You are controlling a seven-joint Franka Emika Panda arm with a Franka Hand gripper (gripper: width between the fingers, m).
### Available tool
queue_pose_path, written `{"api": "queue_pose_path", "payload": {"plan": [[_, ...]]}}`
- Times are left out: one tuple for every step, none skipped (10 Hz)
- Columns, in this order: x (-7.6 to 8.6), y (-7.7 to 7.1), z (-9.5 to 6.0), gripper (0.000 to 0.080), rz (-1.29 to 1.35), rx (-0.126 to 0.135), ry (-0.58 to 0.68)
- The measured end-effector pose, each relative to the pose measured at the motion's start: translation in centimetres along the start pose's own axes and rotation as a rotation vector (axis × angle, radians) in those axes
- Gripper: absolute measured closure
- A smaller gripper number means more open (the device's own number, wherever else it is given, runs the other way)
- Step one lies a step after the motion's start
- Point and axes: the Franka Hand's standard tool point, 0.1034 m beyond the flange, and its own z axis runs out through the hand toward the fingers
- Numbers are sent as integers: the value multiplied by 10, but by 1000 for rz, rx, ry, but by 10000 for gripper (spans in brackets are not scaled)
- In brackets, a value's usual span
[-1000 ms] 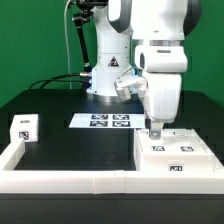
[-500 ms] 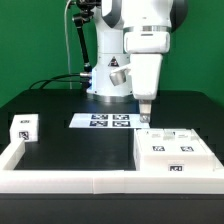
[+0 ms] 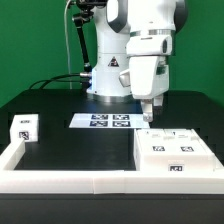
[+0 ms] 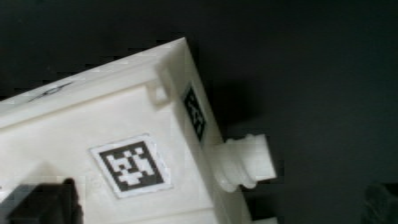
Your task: Assemble cabinet
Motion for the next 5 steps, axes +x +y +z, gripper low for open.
{"api": "queue_pose_path", "payload": {"plan": [[1, -1, 0, 2, 45, -3, 6], [4, -5, 1, 2, 185, -10, 22], [7, -12, 3, 2, 311, -1, 28], [5, -13, 7, 2, 412, 15, 28], [1, -12, 10, 2, 479, 25, 29]]}}
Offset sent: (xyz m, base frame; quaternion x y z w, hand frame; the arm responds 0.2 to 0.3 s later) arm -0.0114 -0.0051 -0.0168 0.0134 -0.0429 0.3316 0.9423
